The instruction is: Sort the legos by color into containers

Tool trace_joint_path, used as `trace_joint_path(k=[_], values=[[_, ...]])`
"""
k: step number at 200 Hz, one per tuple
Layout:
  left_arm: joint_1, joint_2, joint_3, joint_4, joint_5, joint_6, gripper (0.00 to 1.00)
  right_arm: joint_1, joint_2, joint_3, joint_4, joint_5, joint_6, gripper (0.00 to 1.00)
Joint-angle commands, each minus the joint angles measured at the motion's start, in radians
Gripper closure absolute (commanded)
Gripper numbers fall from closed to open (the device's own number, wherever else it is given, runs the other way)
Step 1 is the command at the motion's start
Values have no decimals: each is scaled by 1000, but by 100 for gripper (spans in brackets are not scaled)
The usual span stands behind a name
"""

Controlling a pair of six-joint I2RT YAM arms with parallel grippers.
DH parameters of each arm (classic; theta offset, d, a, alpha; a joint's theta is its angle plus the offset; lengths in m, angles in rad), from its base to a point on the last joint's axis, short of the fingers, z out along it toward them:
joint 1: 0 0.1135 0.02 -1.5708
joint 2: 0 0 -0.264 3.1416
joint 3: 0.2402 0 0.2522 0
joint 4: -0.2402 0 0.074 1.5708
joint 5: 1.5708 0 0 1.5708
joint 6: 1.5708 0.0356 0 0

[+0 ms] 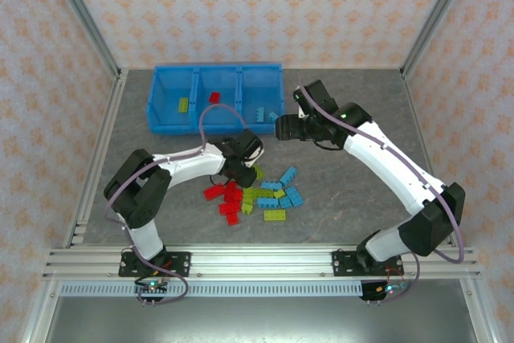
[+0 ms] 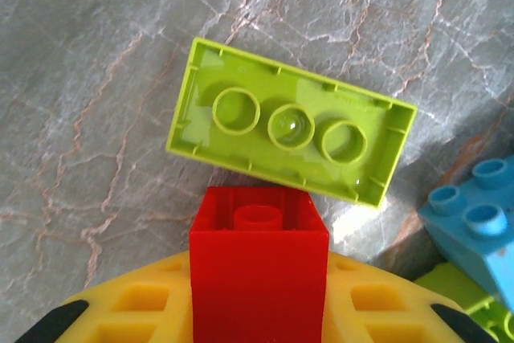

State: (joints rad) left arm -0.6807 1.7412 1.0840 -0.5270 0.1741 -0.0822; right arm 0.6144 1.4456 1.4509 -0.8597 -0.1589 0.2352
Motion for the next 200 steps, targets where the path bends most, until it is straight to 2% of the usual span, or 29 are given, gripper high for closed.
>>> trace_joint_path(k=[1, 21, 40, 72, 102, 126, 157, 200], values=[[15, -126, 25, -13, -48, -17, 71, 2, -37, -20, 5, -74, -15, 20], [73, -184, 111, -59, -102, -19, 71, 1, -50, -41, 46, -177, -23, 20], [146, -174, 222, -92, -180, -22, 71, 1, -58, -56, 76, -245, -25, 20], [258, -40, 442, -104, -291, -43, 71, 2, -58, -63, 77, -291, -27, 20], [315, 155, 672, -139, -367, -77, 71, 3, -79, -71, 63, -240, -31, 20], [353, 339, 845, -196, -345, -114, 71, 3, -91, -80, 62, -216, -24, 20], [387, 466, 955, -207, -255, -159, 69, 3, -103, -91, 58, -203, -18, 20], [394, 488, 999, -237, -251, -162, 51, 2, -116, -97, 57, -189, -14, 20]])
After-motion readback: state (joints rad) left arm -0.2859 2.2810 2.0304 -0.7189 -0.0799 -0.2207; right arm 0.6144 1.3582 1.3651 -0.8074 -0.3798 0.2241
